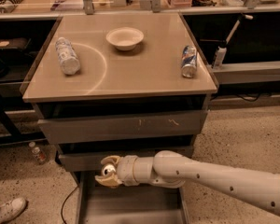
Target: Pick coke can from bottom drawer and place on counter
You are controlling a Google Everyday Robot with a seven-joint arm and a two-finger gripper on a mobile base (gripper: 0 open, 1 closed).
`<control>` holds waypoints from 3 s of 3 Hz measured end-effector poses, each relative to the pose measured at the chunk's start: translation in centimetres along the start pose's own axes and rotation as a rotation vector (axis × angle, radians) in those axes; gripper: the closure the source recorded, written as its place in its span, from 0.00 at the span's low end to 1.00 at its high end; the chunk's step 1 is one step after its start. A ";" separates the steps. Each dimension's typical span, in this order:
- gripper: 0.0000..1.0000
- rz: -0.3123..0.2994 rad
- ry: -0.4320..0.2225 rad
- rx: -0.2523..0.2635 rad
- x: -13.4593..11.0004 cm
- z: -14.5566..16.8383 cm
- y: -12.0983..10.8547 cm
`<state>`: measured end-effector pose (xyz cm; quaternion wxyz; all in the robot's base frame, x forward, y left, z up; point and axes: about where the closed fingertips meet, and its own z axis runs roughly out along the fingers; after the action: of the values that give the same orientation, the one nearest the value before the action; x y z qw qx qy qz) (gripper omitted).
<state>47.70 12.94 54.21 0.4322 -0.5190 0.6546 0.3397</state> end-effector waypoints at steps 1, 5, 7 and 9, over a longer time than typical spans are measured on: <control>1.00 -0.008 0.003 0.008 -1.4 -0.5 0.2; 1.00 -0.135 0.034 0.034 -15.8 -6.7 -0.2; 1.00 -0.214 0.013 0.072 -20.4 -9.3 0.4; 1.00 -0.357 0.028 0.197 -28.8 -15.4 -1.0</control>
Offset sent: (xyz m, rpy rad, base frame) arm 0.0010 -0.0058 0.1332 -0.0135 -0.0931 -0.0428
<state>47.90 10.08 86.74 0.5252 -0.5866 0.5882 0.1846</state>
